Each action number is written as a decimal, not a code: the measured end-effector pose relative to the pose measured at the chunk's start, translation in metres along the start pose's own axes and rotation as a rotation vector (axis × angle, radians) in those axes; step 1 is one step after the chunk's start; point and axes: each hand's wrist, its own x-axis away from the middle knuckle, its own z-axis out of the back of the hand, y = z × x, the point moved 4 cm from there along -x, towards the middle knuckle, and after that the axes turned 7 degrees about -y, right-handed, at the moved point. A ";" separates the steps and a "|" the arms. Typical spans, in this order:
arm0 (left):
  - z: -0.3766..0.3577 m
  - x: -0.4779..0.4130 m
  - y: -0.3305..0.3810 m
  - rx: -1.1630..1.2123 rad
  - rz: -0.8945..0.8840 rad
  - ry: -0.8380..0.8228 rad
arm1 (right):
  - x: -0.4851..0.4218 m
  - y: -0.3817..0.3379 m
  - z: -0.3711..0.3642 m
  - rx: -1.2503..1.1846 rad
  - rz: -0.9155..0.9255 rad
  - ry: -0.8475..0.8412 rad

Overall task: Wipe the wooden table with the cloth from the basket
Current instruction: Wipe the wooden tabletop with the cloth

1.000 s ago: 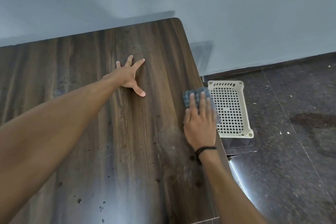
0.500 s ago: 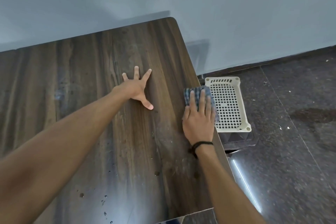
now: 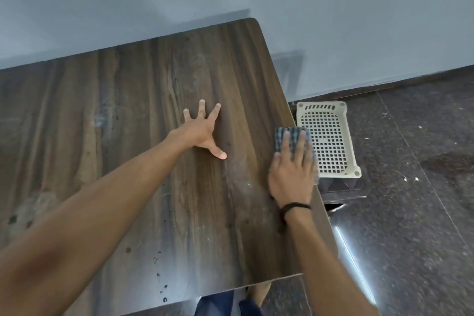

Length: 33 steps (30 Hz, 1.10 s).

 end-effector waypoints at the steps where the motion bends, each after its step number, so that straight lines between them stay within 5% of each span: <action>1: -0.003 0.000 0.001 0.005 -0.005 -0.005 | 0.007 -0.008 -0.002 -0.004 0.000 -0.017; 4: -0.001 0.000 0.009 -0.001 -0.014 0.009 | 0.030 -0.012 -0.012 0.059 0.214 -0.058; 8: -0.004 0.004 0.005 0.020 -0.010 0.034 | 0.018 -0.009 -0.005 -0.003 -0.003 -0.053; 11: -0.005 0.005 0.007 0.028 -0.026 0.045 | 0.035 -0.014 -0.012 0.041 0.275 -0.109; 15: -0.004 0.005 0.000 0.055 -0.003 0.043 | 0.039 -0.002 -0.004 0.007 0.053 -0.054; 18: -0.005 0.007 0.008 0.058 -0.025 0.039 | 0.067 -0.003 -0.013 0.089 0.324 -0.080; 22: -0.017 0.018 0.003 0.135 0.000 0.074 | 0.063 0.014 -0.004 0.009 0.001 0.029; 25: -0.030 0.024 0.005 0.117 -0.010 0.032 | 0.082 0.000 -0.015 0.095 0.203 -0.004; 28: -0.039 0.028 -0.002 0.114 -0.022 0.037 | 0.085 0.018 -0.006 0.009 -0.040 0.072; 31: -0.041 0.028 0.000 0.130 -0.039 0.063 | 0.103 0.012 -0.013 0.087 0.121 0.009; 33: -0.043 0.029 -0.003 0.146 -0.046 0.091 | 0.104 0.025 -0.008 0.044 0.032 0.035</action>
